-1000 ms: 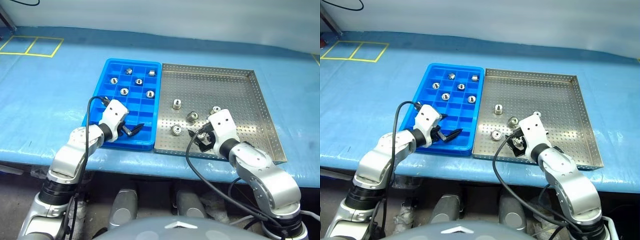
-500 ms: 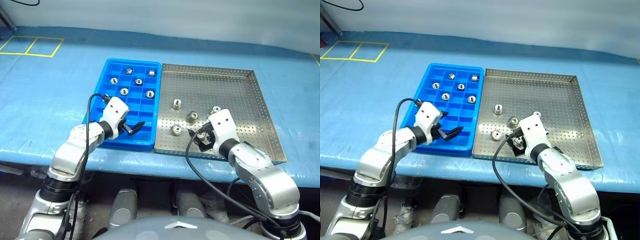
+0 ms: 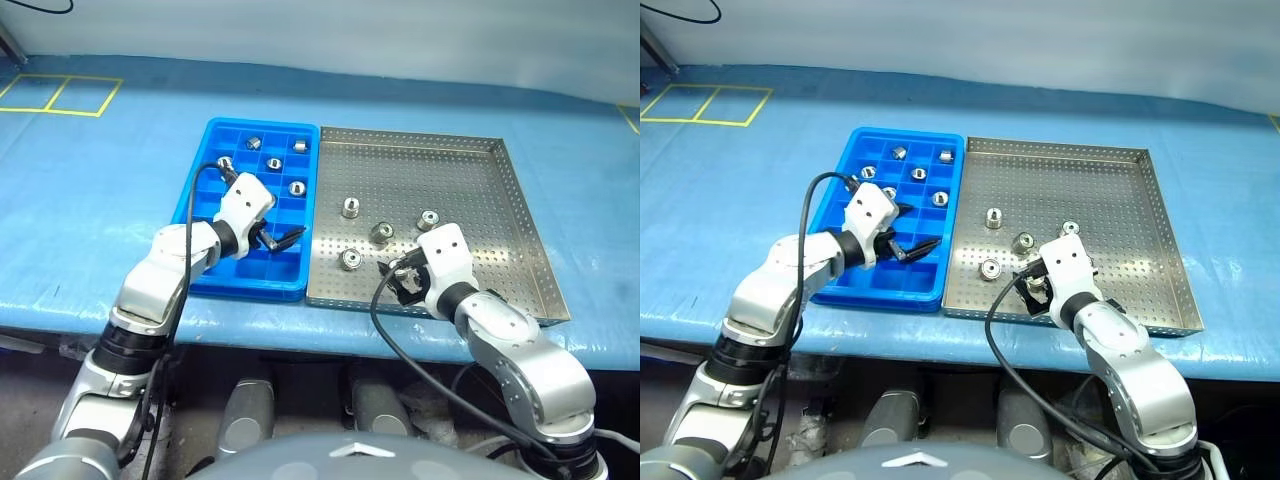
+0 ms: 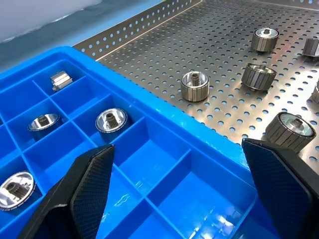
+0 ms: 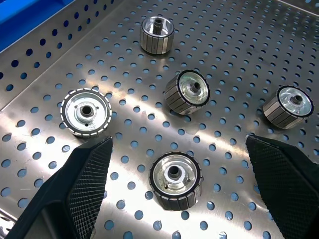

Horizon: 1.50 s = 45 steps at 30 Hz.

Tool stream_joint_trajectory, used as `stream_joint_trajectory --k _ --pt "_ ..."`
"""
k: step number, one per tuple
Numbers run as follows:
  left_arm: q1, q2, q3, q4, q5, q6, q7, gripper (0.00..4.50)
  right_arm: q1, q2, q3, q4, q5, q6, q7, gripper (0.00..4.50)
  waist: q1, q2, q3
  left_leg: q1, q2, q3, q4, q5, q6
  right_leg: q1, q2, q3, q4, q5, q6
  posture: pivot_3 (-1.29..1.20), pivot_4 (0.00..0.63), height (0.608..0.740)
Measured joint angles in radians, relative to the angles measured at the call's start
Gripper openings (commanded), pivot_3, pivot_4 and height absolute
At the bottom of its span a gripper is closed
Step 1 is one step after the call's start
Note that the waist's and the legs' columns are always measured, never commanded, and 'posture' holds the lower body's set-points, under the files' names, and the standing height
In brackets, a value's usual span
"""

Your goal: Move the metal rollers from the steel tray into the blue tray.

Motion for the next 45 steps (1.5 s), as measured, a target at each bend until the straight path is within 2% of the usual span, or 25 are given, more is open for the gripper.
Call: stream_joint_trajectory --k 22,30,39,45 --pt "-0.001 -0.018 -0.012 0.028 0.024 -0.019 -0.019 4.47 0.017 0.009 0.000 -0.018 -0.013 -0.006 -0.012 4.50 -0.010 0.000 0.000 0.000 0.000 0.000 0.001 0.000 0.000 0.000 0.000 0.000 0.001 0.000 0.000 -0.08 0.150 0.740" --pt "-0.053 -0.017 -0.013 0.087 0.035 -0.041 -0.043 4.47 0.015 0.021 0.000 -0.018 -0.013 -0.006 -0.014 4.50 -0.010 0.000 0.000 0.000 0.000 0.000 0.001 0.000 0.000 0.000 0.000 0.000 0.001 0.000 0.000 -0.10 0.150 0.740" --pt "-0.258 -0.055 -0.065 0.308 0.103 -0.127 -0.100 4.47 0.017 0.035 0.004 -0.021 -0.021 -0.011 -0.020 4.50 -0.012 0.000 0.000 0.000 -0.001 0.000 0.002 0.000 0.000 0.001 0.000 0.001 0.000 0.001 0.002 -0.11 0.150 0.740" --pt "-0.476 -0.133 -0.130 0.592 0.154 -0.224 -0.192 4.47 0.027 0.047 0.006 -0.026 -0.032 -0.016 -0.027 4.50 -0.021 0.000 0.000 -0.001 -0.001 0.000 0.002 0.000 0.000 0.001 0.001 0.001 0.000 0.001 0.002 -0.14 0.150 0.740"
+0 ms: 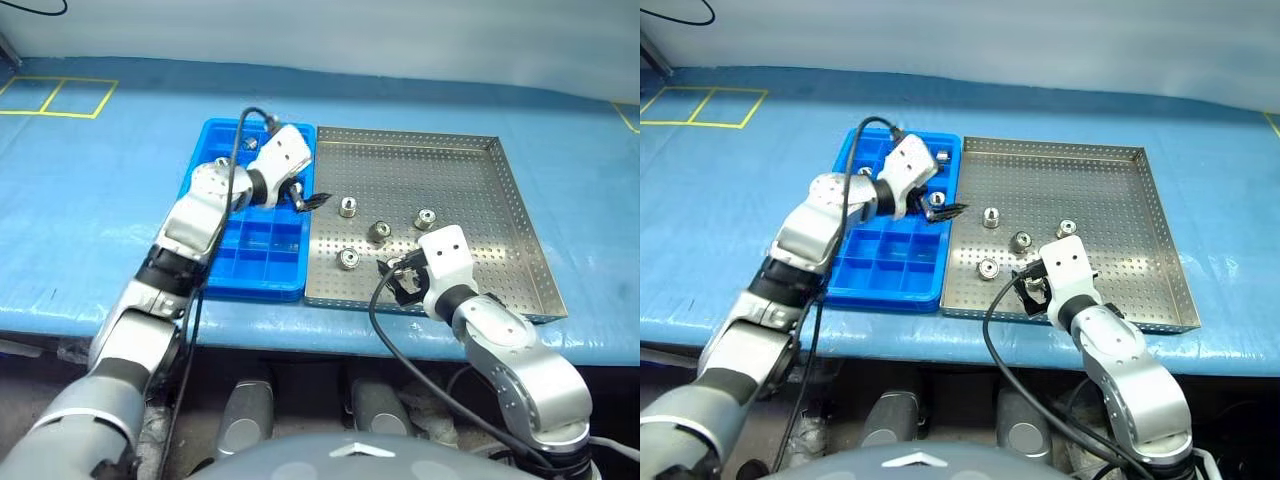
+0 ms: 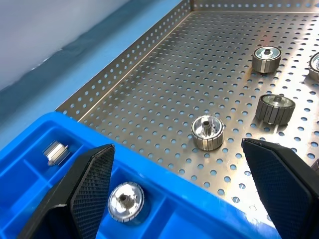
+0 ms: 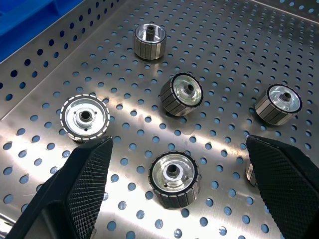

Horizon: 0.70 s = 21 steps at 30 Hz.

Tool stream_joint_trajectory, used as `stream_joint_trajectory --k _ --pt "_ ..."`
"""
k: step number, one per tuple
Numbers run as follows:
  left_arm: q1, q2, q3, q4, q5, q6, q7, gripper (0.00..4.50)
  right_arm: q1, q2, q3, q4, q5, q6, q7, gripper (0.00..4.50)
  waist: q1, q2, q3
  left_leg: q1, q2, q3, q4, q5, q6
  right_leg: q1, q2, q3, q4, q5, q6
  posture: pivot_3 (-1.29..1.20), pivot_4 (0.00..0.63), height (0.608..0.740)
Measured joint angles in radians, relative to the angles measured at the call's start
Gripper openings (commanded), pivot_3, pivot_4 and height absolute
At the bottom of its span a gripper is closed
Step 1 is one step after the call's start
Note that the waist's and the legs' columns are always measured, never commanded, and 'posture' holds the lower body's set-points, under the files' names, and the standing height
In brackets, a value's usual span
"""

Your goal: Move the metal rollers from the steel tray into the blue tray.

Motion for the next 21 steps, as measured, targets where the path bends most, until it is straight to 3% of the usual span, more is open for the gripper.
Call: stream_joint_trajectory --k 14,21 --pt "-0.263 -0.206 -0.033 0.639 0.146 -0.207 -0.058 4.47 0.044 0.035 0.000 -0.014 -0.025 -0.020 -0.031 4.50 -0.043 0.000 0.000 -0.001 0.000 0.001 0.000 0.000 0.001 -0.001 0.000 0.002 0.000 0.002 0.003 -0.20 0.150 0.740" --pt "-0.301 -0.260 -0.059 0.806 0.236 -0.248 -0.031 4.47 0.050 0.044 0.001 -0.017 -0.035 -0.024 -0.037 4.50 -0.055 0.000 0.000 -0.001 0.000 0.001 0.000 -0.001 0.001 -0.001 0.000 0.003 0.000 0.002 0.004 -0.23 0.150 0.740"
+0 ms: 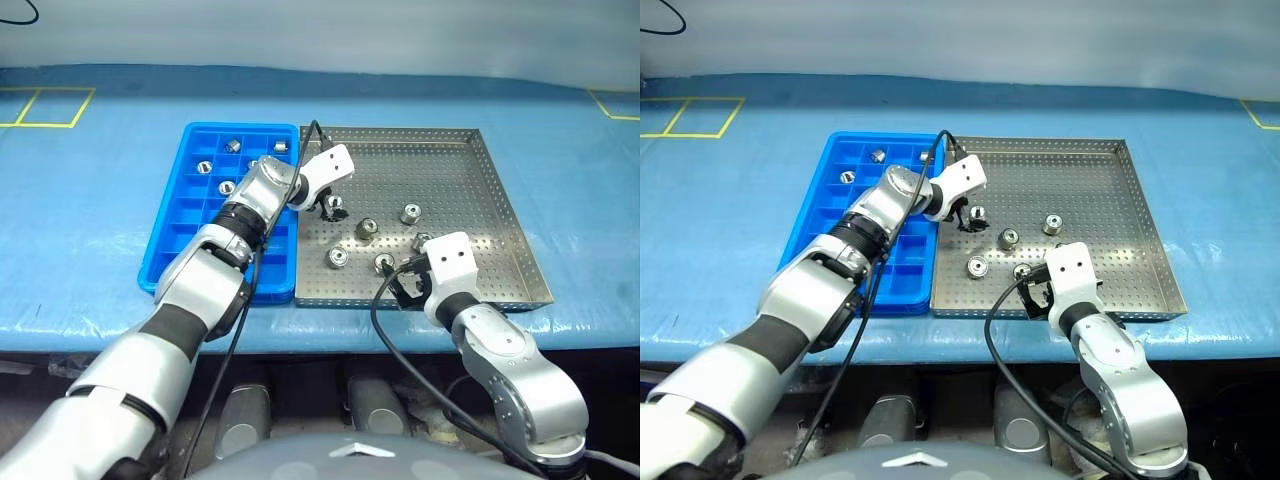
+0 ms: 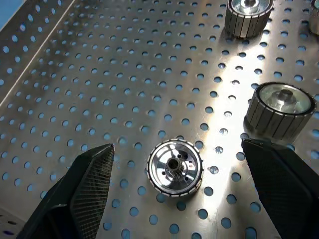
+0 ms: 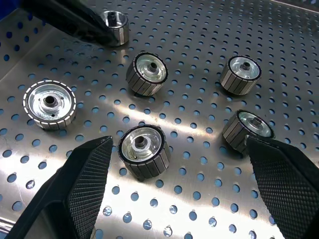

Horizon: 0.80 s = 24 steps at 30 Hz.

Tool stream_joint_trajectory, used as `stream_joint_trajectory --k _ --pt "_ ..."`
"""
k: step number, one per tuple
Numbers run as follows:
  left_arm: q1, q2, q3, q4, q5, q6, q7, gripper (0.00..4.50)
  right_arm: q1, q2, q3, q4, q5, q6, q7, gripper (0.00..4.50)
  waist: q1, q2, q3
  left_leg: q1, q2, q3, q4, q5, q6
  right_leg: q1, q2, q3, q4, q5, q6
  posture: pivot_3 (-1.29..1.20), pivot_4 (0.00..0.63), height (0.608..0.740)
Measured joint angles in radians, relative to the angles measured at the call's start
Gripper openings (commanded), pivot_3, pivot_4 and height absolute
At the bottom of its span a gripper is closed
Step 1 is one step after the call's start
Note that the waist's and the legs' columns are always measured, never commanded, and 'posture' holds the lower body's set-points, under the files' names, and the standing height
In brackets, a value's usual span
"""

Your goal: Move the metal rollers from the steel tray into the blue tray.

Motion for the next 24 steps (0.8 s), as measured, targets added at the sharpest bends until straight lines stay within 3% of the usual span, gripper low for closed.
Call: stream_joint_trajectory --k 8,11,18,24 --pt "-0.004 -0.035 0.002 0.072 0.066 -0.007 0.061 4.47 0.014 0.014 0.001 -0.012 -0.016 -0.013 -0.006 4.50 -0.022 0.000 0.000 0.000 0.000 0.000 0.000 0.000 0.000 0.000 0.000 0.000 0.000 0.002 0.004 -0.25 0.150 0.740" --pt "-0.004 -0.039 0.012 0.080 0.070 -0.004 0.058 3.88 0.022 0.016 0.002 -0.012 -0.022 -0.015 -0.011 4.50 -0.029 0.000 0.000 0.000 0.000 0.000 0.000 0.000 0.000 0.000 0.000 0.001 0.000 0.002 0.004 -0.25 0.150 0.740" --pt "0.004 -0.050 0.028 0.086 0.065 0.000 0.029 1.72 0.022 0.019 0.002 -0.013 -0.025 -0.016 -0.013 4.50 -0.029 0.000 0.000 0.000 -0.001 0.001 0.003 0.001 0.002 0.000 -0.001 0.003 0.000 0.002 0.003 -0.24 0.150 0.740" --pt "0.015 -0.018 0.082 0.058 0.052 0.001 0.038 1.72 0.020 0.020 0.004 -0.013 -0.025 -0.016 -0.012 4.50 -0.032 0.000 0.000 0.001 -0.001 0.002 0.002 0.001 0.002 0.000 -0.001 0.003 0.001 0.003 0.004 -0.19 0.150 0.740"
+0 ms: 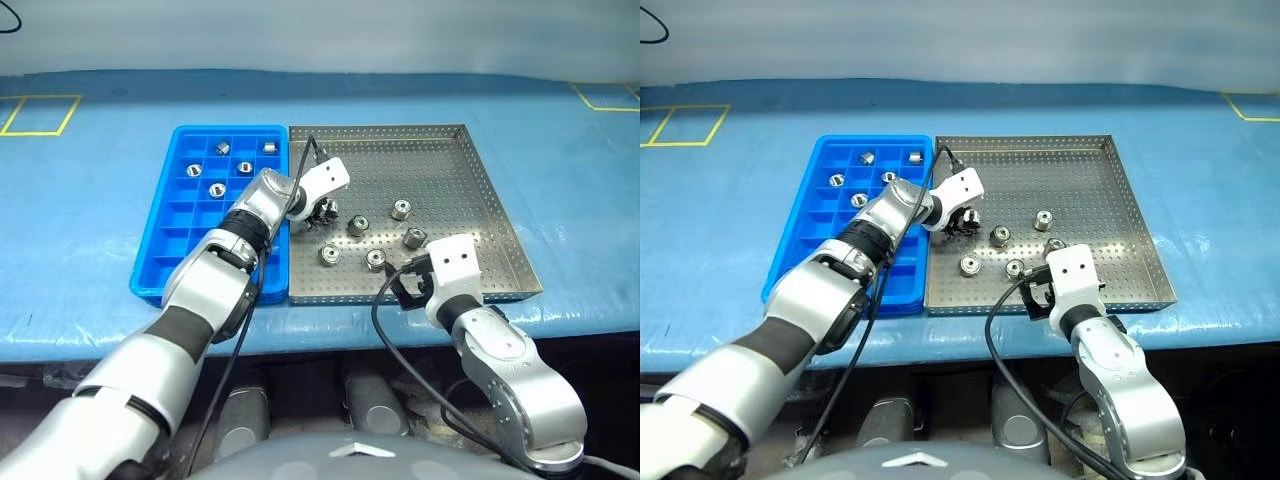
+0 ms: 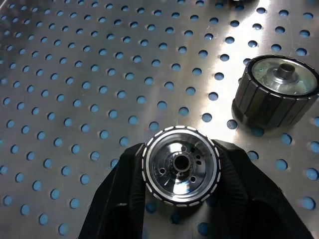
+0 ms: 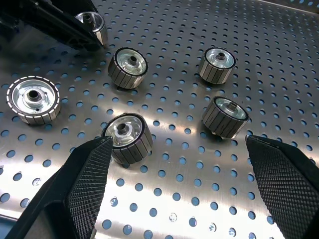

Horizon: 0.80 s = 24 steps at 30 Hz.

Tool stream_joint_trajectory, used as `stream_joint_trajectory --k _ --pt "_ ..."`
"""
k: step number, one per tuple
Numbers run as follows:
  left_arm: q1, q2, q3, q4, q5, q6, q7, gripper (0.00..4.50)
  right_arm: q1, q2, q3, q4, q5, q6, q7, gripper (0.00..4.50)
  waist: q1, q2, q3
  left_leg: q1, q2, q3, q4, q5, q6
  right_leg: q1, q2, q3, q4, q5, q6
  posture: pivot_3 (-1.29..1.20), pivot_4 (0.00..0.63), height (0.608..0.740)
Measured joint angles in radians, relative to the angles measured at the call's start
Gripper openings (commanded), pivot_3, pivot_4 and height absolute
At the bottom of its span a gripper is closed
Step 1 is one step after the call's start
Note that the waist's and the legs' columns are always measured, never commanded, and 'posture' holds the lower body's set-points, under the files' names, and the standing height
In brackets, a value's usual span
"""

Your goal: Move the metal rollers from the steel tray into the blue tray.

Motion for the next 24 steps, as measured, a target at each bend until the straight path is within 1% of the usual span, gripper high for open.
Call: stream_joint_trajectory --k 4,7,8,9,12,13,17,20,24 --pt "0.030 0.043 0.067 -0.090 -0.043 0.021 0.019 1.72 -0.010 0.000 0.007 0.001 0.001 0.000 0.009 4.50 0.001 0.000 0.000 0.000 0.000 0.000 -0.002 0.000 0.000 -0.001 0.000 0.000 0.000 0.001 0.002 -0.18 0.150 0.740" --pt "0.098 0.070 0.117 -0.235 -0.086 0.066 0.031 1.72 -0.022 -0.002 0.009 0.003 0.001 0.000 0.019 4.50 0.008 0.000 0.000 0.000 0.000 -0.001 -0.003 0.000 0.000 -0.001 0.000 0.000 0.000 0.001 0.002 -0.16 0.150 0.740" --pt "0.135 0.081 0.134 -0.312 -0.105 0.094 0.037 1.72 -0.024 -0.002 0.011 0.004 0.002 0.001 0.020 4.50 0.009 0.000 0.000 0.000 0.000 -0.001 -0.003 0.000 0.000 -0.001 0.000 0.000 0.000 0.001 0.002 -0.15 0.150 0.740" --pt "0.199 0.097 0.161 -0.445 -0.129 0.136 0.046 1.72 -0.028 -0.003 0.013 0.006 0.002 0.002 0.022 4.50 0.008 0.000 0.000 0.000 0.000 -0.001 -0.003 0.000 0.000 -0.001 0.000 0.000 0.000 0.001 0.002 -0.15 0.150 0.740" --pt "0.339 0.134 0.215 -0.738 -0.179 0.239 0.074 1.72 -0.036 -0.011 0.017 0.009 0.002 0.005 0.035 4.50 0.012 0.001 0.000 0.000 0.001 -0.001 -0.003 0.000 0.000 -0.001 0.000 0.001 0.001 0.001 0.002 -0.12 0.150 0.740" --pt "0.368 0.143 0.230 -0.807 -0.191 0.265 0.088 1.72 -0.040 -0.012 0.019 0.010 0.002 0.006 0.038 4.50 0.018 0.001 0.000 0.000 0.001 -0.001 -0.003 0.000 0.000 -0.001 0.001 0.000 0.001 0.001 0.001 -0.10 0.150 0.740" --pt "0.507 0.162 0.335 -1.115 -0.216 0.327 0.225 1.72 -0.078 -0.017 0.041 0.039 0.004 0.007 0.057 4.50 0.039 0.001 0.000 0.003 0.001 -0.001 -0.001 0.000 0.000 0.002 0.001 0.000 0.001 0.001 0.001 -0.04 0.150 0.740" --pt "0.597 0.170 0.393 -1.233 -0.215 0.355 0.319 1.72 -0.112 -0.026 0.064 0.057 0.009 0.007 0.075 4.50 0.061 0.001 0.000 0.005 0.001 0.000 -0.001 0.000 0.000 0.003 0.001 0.000 0.001 0.000 0.000 0.00 0.150 0.740" --pt "0.708 0.179 0.432 -1.316 -0.210 0.399 0.410 1.72 -0.148 -0.036 0.093 0.091 0.016 0.007 0.101 4.50 0.093 0.000 0.000 0.004 0.000 -0.001 -0.001 0.000 0.000 0.004 0.001 0.000 0.001 0.000 -0.001 0.04 0.150 0.740"
